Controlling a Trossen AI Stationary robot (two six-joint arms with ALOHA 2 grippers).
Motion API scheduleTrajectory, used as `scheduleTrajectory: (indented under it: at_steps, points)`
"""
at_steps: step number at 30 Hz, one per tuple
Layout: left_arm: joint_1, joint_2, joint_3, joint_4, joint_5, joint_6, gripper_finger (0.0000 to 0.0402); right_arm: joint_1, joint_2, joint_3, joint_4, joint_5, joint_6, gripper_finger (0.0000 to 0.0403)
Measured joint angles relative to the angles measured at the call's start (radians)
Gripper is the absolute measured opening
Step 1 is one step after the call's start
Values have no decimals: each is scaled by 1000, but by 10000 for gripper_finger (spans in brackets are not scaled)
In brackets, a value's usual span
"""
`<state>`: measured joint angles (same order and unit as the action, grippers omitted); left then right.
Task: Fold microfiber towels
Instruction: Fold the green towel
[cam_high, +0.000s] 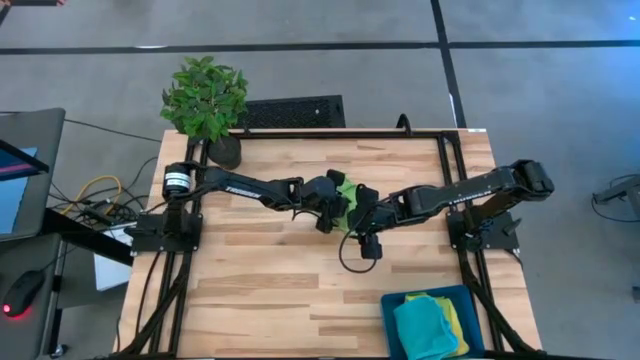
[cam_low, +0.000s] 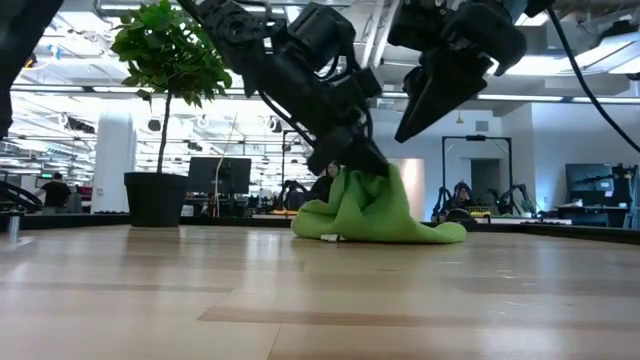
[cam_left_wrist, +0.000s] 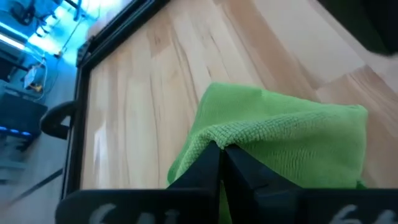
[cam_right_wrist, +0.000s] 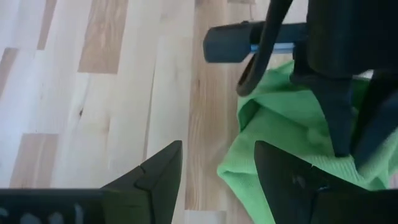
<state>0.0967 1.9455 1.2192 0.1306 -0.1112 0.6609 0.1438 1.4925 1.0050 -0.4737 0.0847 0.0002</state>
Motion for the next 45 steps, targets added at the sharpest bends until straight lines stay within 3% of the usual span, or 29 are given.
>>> scheduleTrajectory:
  at_steps: [6,12,16,20,23,31,38,45]
  points:
    - [0,51,32,18,0,23,21,0,0,0,-15,2,6,225]
    - [4,64,36,30,-12,-15,69,0,0,0,-21,2,8,225]
    - [5,82,59,51,-53,-53,108,0,0,0,-21,11,11,225]
    - [-2,87,81,3,-161,-66,132,0,-2,0,-44,103,25,225]
    - [-16,56,96,-104,-227,-114,140,-10,-16,0,-77,149,54,225]
    - [-64,-121,102,-481,-166,-349,142,-93,-65,-43,-110,157,34,225]
    - [-158,-238,102,-647,-176,-518,142,-161,-44,-199,97,154,-32,225]
    - [-239,-268,102,-695,-312,-596,142,-159,39,-283,349,150,-135,225]
